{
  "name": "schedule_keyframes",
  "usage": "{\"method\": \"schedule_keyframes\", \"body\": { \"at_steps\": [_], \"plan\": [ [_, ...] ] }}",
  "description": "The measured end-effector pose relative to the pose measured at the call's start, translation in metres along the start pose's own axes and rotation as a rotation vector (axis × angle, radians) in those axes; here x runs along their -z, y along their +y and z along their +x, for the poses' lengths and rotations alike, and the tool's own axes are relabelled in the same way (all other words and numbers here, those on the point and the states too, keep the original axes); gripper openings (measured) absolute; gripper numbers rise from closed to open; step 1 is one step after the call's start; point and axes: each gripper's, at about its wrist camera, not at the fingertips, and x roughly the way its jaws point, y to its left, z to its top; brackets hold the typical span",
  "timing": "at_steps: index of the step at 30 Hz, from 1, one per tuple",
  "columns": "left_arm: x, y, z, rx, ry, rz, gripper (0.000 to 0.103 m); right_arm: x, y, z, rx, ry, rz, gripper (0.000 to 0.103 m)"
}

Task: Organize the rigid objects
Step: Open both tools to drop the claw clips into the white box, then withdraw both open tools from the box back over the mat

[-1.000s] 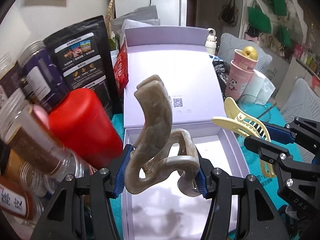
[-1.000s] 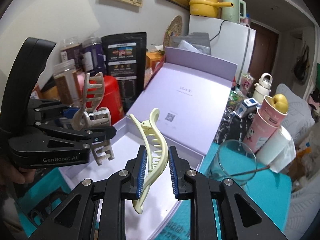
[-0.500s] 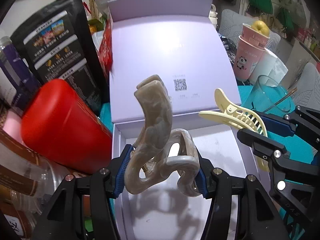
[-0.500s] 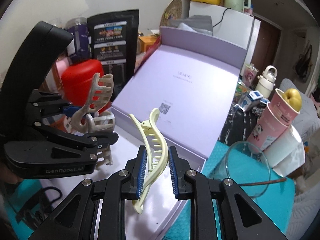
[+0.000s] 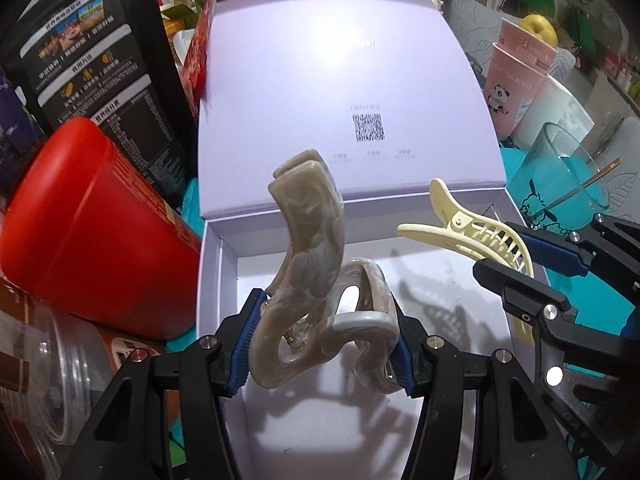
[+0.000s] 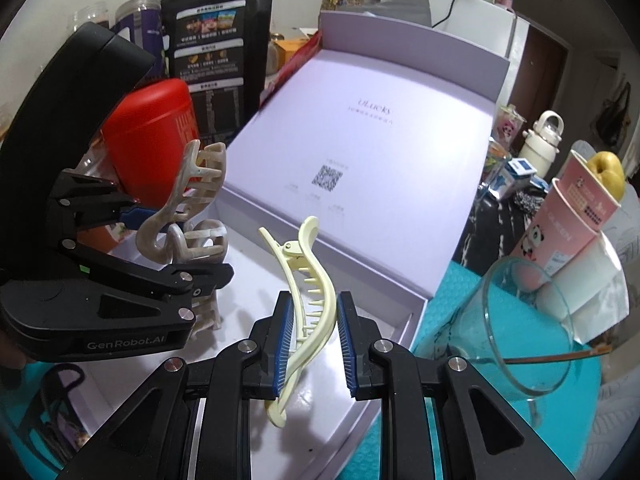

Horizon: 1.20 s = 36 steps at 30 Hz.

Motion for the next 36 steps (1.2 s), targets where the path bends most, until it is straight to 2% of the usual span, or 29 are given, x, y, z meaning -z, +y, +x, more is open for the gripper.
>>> {"method": "schedule_keyframes", "body": {
  "at_steps": [9, 11, 13, 16, 18, 20, 22, 36],
  "plan": [
    [-0.001, 0.01, 0.012, 0.041, 0.02, -0.058, 0.056, 0.0, -0.004, 0.005, -0.01, 0.008, 0.009, 0.023],
    [-0.001, 0.013, 0.014, 0.055, 0.031, -0.075, 0.056, 0.0, -0.003, 0.003, -0.007, 0.008, 0.007, 0.026],
    [-0.001, 0.014, 0.016, 0.053, 0.04, -0.084, 0.056, 0.001, -0.003, 0.001, -0.001, 0.002, 0.01, 0.034],
    [-0.001, 0.018, 0.016, 0.047, 0.047, -0.105, 0.061, 0.002, -0.004, -0.003, 0.006, -0.002, 0.012, 0.037],
    [-0.001, 0.018, 0.011, 0.049, 0.037, -0.111, 0.076, 0.003, -0.004, -0.006, 0.015, -0.003, 0.01, 0.037],
    [-0.001, 0.017, 0.004, 0.035, 0.01, -0.105, 0.081, 0.004, -0.005, -0.011, 0.022, -0.007, 0.011, 0.037],
    [-0.002, 0.016, -0.003, 0.021, -0.006, -0.101, 0.081, 0.005, -0.007, -0.016, 0.03, -0.015, 0.013, 0.041],
    [0.008, 0.002, -0.058, 0.041, -0.095, -0.104, 0.081, 0.003, -0.012, -0.06, 0.065, -0.081, 0.04, 0.041]
  ]
}}
